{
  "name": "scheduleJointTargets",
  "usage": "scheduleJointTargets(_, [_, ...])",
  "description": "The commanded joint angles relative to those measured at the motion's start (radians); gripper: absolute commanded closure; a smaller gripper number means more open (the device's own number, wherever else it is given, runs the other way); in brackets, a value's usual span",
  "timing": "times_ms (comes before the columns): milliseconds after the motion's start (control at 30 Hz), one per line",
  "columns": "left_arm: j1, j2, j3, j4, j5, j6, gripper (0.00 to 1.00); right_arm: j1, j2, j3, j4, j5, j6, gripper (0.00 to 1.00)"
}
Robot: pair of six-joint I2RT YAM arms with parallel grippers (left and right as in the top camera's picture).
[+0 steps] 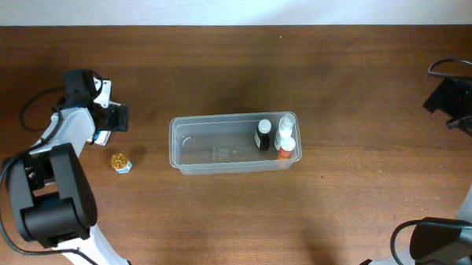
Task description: Pack container
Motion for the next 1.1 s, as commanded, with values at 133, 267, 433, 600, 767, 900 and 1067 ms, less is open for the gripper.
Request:
scheduleJointTargets(133, [-0.009,0.093,0.002,0.021,0.038,0.022,0.01,-0.003,-0.027,0.016,0.0,0.002,0.006,0.02])
scheduleJointTargets(267, [-0.009,0.122,0.002,0.034,0.039,0.023,0.01,-0.003,-0.027,0.016,0.0,0.002,0.006,0.02])
scheduleJointTargets(433, [-0.009,0.124,0.002,0.059,0.045,0.022,0.01,-0.003,-0.027,0.016,0.0,0.002,0.006,0.02])
scheduleJointTargets(600, [-0.009,0.124,0.002,0.045,0.143,0.016,0.18,-0.003,-0.027,0.016,0.0,0.002,0.006,0.02])
scheduleJointTargets(767, [-0.009,0.124,0.002,0.007,0.2,-0.021,0.3,-0.003,-0.027,0.016,0.0,0.002,0.006,0.02])
scheduleJointTargets(900, [-0.009,0.123,0.002,-0.007,0.199,-0.045,0.31,-0.003,-0.027,0.016,0.0,0.002,0.006,0.02])
scheduleJointTargets(1067, [-0.009,0.123,0.04,-0.056,0.2,-0.118,0.42,-0.003,-0.027,0.016,0.0,0.002,0.006,0.02])
